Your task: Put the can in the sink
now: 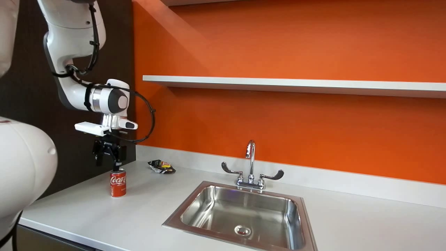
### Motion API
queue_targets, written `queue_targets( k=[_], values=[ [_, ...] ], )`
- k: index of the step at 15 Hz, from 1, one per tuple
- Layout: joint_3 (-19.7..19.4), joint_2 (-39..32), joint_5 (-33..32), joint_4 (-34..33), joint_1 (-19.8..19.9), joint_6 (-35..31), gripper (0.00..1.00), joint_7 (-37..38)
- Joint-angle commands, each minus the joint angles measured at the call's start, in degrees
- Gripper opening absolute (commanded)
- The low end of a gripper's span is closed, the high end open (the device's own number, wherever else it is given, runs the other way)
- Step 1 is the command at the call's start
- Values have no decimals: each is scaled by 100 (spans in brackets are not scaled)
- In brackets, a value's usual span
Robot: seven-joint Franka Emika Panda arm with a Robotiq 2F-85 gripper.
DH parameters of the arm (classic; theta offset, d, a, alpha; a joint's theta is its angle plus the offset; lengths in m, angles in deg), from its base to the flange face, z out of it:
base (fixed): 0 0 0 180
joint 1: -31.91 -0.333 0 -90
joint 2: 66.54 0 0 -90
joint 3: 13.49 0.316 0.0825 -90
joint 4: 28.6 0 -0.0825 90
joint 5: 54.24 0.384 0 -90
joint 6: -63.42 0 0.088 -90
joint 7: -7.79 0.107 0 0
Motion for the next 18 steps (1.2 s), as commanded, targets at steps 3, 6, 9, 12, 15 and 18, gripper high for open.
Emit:
queue_targets(
  k=[3,6,9,12,15,18],
  values=[
    [-244,-318,-88,-345,-176,24,100,147],
    [-341,-376,-128,-409,-217,37,100,185],
    [-414,-451,-140,-475,-253,44,100,218],
    [-457,-544,-147,-535,-280,38,100,255],
    [-497,-628,-154,-593,-313,43,100,291],
    [-546,-703,-173,-645,-349,68,100,334]
  ],
)
